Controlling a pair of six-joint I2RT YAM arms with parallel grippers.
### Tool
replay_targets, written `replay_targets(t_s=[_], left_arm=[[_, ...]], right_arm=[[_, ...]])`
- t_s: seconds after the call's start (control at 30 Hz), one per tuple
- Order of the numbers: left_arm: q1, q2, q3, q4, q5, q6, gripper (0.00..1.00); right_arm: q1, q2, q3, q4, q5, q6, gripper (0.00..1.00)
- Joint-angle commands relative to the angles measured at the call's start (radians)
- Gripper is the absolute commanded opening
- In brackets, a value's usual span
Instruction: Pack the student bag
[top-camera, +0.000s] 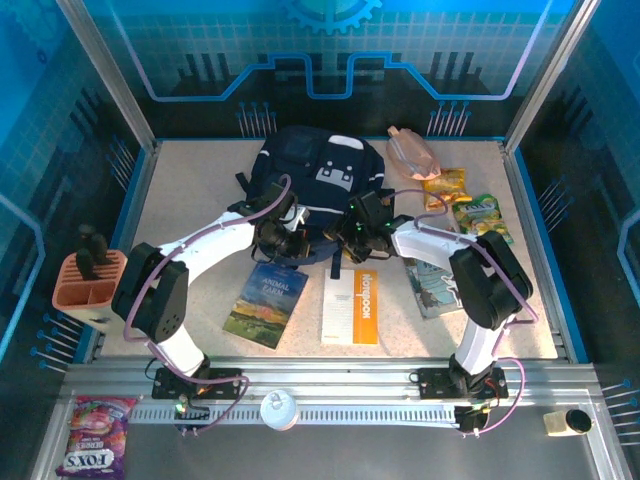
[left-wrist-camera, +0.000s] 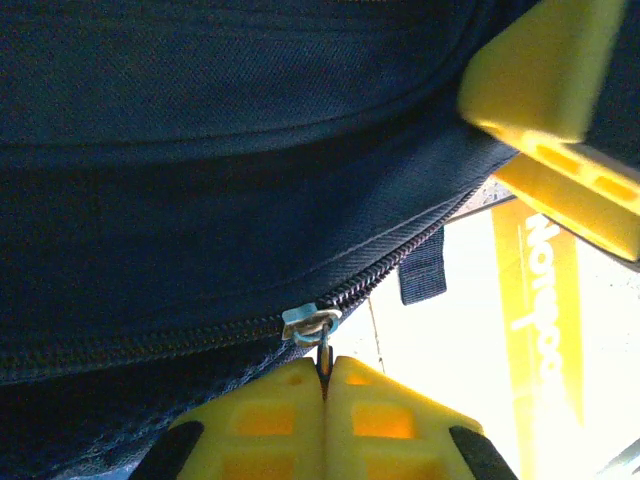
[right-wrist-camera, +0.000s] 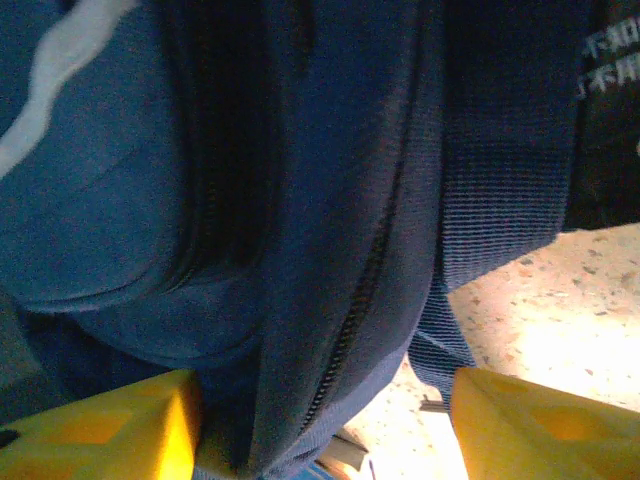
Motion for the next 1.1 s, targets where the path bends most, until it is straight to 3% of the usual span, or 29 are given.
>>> replay_targets(t_s=[0.0,0.2,0.33,0.67,0.93,1.07], left_arm=[[-0.013,0.012,0.033,-0.028,0.039,0.028,0.0],[0.005,-0.01,0.031,-0.057,-0.036,0.015,0.0],[0.055,-0.059,-0.023,-0.071,-0.062,0.016,0.0],[0.208,-0.136,-0.09,-0.117,-0.067,0.065,0.0],[0.246,-0.114,-0.053,-0.129,-0.062,0.095,0.0],[0.237,-0.064,-0.053,-0.088,0.037,0.09,0.0]], right_arm=[[0.009,0.046,0.047,-0.039,0.016,0.017,0.58],[0.001,0.128,0.149,-0.035,0.031,-0.119,0.29],[0.0,0.143,0.215,-0.031,0.029,-0.238,0.15],[-0.026,0.082,0.295,-0.033,0.016,-0.499,0.1],[-0.134,0.14,0.348,-0.037,-0.133,-0.594,0.1],[-0.163,0.181,0.355,-0.03,-0.138,-0.612,0.11]])
